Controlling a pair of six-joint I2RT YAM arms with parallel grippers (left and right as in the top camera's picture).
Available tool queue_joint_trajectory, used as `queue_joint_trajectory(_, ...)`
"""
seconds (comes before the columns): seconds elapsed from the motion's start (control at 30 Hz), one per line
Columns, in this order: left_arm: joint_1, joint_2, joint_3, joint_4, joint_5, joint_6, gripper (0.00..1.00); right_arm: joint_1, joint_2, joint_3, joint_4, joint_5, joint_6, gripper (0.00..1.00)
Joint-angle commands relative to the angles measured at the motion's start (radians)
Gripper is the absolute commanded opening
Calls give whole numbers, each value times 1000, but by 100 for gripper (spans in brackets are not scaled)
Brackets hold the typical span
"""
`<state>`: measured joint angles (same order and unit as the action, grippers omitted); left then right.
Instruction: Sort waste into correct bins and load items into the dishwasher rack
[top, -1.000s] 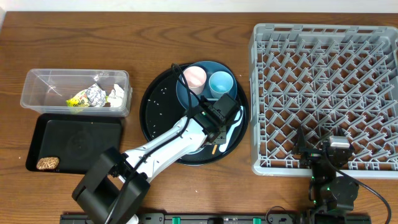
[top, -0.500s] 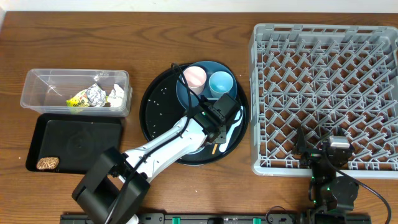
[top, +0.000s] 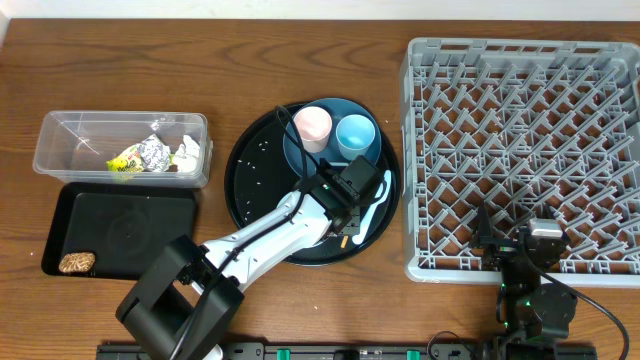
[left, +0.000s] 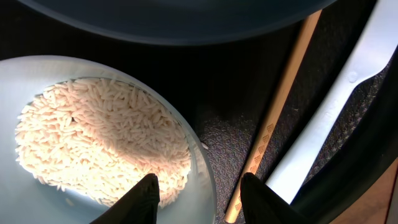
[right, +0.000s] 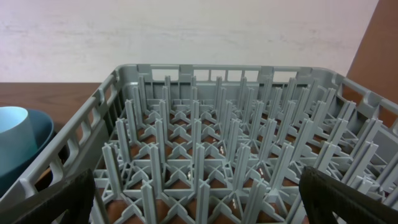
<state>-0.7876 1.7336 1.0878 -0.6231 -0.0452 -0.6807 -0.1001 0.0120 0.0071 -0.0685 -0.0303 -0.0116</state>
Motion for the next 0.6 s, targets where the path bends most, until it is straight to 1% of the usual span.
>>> queue_joint_trajectory(0.0, 0, 12, -5, 13, -23, -6, 44, 8, -1, -2, -3, -3, -8, 99)
queue_joint_trajectory(0.43, -17, 12, -43, 87, -29, -5, 44, 8, -1, -2, -3, -3, -8, 99)
queue_joint_trajectory(0.53, -17, 12, -43, 87, -43, -5, 43, 8, -1, -2, -3, -3, -9, 99)
queue_joint_trajectory(0.57, -17, 12, -43, 86, -46, -5, 41, 8, -1, -2, -3, -3, -8, 99)
